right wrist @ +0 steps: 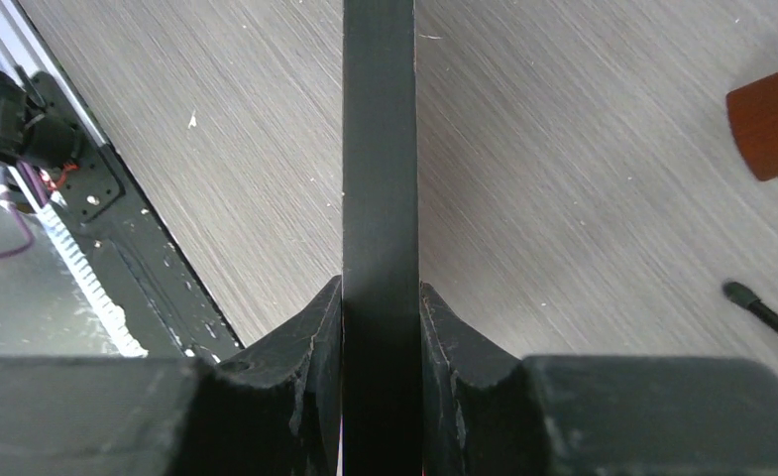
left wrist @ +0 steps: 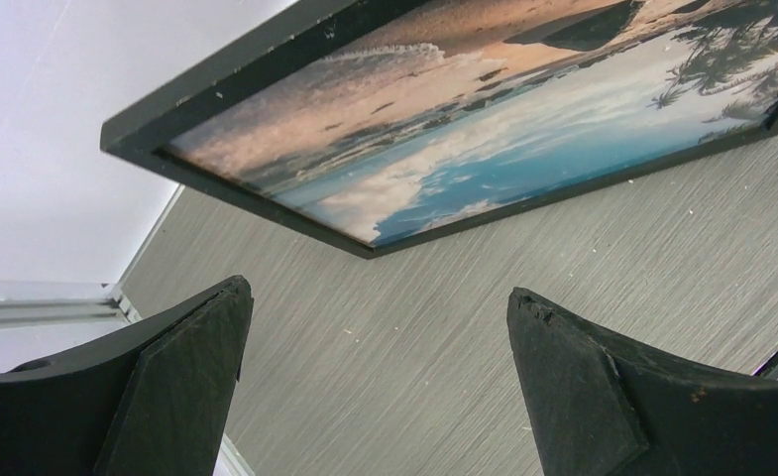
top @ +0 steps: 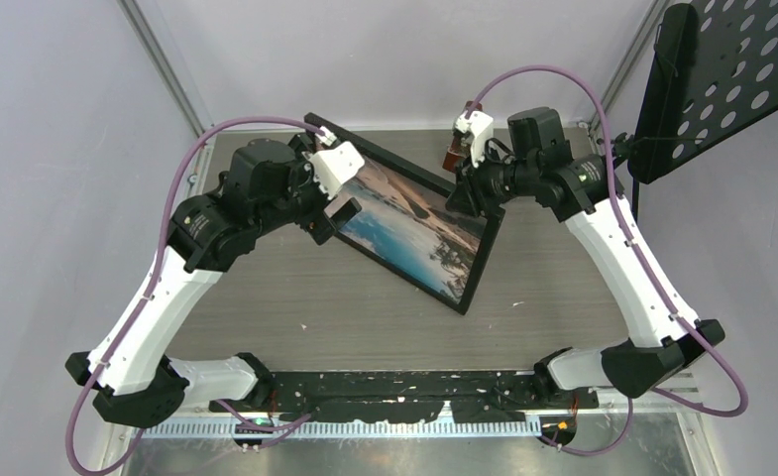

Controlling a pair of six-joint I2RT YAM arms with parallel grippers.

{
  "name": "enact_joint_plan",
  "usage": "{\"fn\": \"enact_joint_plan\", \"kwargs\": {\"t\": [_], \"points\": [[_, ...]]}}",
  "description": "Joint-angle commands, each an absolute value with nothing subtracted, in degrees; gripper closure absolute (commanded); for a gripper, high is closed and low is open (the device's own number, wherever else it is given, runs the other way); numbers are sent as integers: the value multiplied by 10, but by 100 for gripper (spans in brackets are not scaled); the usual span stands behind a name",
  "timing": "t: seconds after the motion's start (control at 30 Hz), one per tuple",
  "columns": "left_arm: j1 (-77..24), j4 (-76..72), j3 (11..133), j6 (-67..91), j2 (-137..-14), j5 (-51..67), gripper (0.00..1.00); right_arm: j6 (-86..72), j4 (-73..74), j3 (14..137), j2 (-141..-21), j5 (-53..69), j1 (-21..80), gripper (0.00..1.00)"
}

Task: Put the photo into the frame
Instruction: Turn over the photo frame at the center of the board.

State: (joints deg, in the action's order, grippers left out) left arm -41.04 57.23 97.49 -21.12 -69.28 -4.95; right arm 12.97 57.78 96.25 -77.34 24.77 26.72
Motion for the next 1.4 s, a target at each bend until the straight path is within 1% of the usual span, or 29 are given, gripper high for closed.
{"fn": "enact_joint_plan", "kwargs": {"t": [0.0,0.23,0.5,0.57,0.73,0.87,0.97,1.2,1.37], "points": [[-404,542,985,-197,-684,-54,0,70,492,979,-774,307,239,94],[-393,529,956,-180,-684,-49,0,16,450,933,-779,336,201,94],[-388,521,933,-175,-684,-39,0,-57,349,824,-778,411,171,94],[-389,518,929,-174,-684,-42,0,-83,294,788,-777,442,164,94],[-388,509,909,-173,-679,-45,0,-124,215,707,-777,459,154,94],[-387,505,896,-175,-677,-50,0,-192,100,622,-770,483,140,94],[-388,505,890,-177,-681,-55,0,-245,-28,549,-770,501,132,94],[-387,498,867,-176,-687,-60,0,-311,-146,492,-805,517,120,94],[-386,489,846,-178,-685,-62,0,-377,-282,445,-853,529,99,94]]}}
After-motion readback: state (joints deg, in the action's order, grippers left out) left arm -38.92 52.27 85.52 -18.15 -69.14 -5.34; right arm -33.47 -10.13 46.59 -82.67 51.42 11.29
